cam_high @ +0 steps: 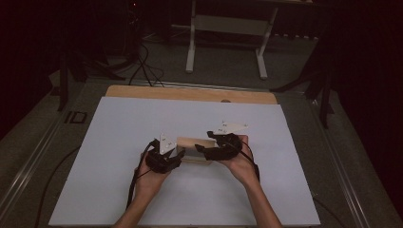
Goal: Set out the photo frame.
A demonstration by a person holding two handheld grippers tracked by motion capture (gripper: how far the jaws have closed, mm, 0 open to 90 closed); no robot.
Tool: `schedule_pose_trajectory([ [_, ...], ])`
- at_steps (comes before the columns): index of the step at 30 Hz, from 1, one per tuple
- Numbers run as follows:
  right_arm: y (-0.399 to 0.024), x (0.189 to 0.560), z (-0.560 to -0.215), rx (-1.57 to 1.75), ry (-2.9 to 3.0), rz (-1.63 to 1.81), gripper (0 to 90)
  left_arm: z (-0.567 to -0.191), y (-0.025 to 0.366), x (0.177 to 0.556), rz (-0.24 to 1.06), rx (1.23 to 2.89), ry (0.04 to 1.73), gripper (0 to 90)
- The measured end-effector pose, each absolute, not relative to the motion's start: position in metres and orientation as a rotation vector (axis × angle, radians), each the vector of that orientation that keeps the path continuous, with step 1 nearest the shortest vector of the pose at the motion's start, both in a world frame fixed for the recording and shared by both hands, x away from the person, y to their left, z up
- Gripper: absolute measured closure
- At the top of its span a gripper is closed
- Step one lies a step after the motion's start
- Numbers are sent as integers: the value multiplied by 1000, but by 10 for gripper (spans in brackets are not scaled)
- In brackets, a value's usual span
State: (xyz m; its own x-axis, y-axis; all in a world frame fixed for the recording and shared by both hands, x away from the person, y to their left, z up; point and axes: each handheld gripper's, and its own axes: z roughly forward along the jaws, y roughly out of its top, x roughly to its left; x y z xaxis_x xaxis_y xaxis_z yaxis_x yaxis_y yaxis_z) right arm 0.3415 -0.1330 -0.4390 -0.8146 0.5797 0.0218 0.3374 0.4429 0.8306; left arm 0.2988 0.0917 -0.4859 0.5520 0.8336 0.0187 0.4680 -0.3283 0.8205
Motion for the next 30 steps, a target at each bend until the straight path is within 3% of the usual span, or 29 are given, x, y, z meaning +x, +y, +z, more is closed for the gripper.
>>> schedule_pose_trajectory([
  [16, -148, 334, -465, 855, 2464, 1302, 294, -490, 95, 304, 570, 1968, 1011, 446],
  [30, -160, 332, -482, 889, 2470, 1310, 419, -491, 103, 310, 521, 1982, 925, 457],
])
